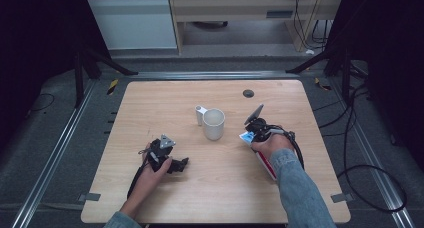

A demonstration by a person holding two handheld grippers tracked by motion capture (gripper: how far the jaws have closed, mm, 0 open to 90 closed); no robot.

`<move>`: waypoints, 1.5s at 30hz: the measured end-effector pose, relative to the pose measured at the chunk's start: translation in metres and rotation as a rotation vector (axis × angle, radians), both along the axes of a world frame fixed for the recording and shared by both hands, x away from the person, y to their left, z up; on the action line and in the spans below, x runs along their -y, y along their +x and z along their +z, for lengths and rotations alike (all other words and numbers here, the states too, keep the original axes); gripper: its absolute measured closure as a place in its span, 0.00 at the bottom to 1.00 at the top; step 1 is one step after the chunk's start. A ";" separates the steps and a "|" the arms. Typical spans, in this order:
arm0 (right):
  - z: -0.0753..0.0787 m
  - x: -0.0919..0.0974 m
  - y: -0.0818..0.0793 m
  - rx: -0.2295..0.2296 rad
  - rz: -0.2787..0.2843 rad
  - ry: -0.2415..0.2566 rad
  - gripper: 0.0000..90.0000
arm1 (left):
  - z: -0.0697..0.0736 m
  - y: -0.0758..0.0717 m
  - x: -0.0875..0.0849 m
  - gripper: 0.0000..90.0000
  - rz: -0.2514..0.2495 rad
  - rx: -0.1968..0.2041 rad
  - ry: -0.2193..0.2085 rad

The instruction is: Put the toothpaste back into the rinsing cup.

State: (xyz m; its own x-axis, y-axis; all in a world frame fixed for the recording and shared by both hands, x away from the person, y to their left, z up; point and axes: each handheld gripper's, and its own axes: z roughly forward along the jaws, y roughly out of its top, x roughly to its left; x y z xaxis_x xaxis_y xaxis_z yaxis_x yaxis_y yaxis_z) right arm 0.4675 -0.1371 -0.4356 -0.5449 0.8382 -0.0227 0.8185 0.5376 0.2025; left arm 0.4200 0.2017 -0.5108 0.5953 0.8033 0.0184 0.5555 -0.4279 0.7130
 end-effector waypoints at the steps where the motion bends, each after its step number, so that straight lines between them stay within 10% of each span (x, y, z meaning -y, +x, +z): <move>1: 0.001 0.001 -0.001 0.007 0.003 -0.007 0.82 | 0.000 0.000 0.000 0.00 0.000 0.000 0.001; 18: 0.026 0.006 -0.008 0.028 0.000 0.028 0.82 | 0.000 0.000 0.000 0.00 -0.002 0.002 0.003; 45: 0.069 0.016 -0.021 0.220 0.013 0.145 0.84 | 0.000 0.000 0.000 0.00 -0.001 0.002 0.003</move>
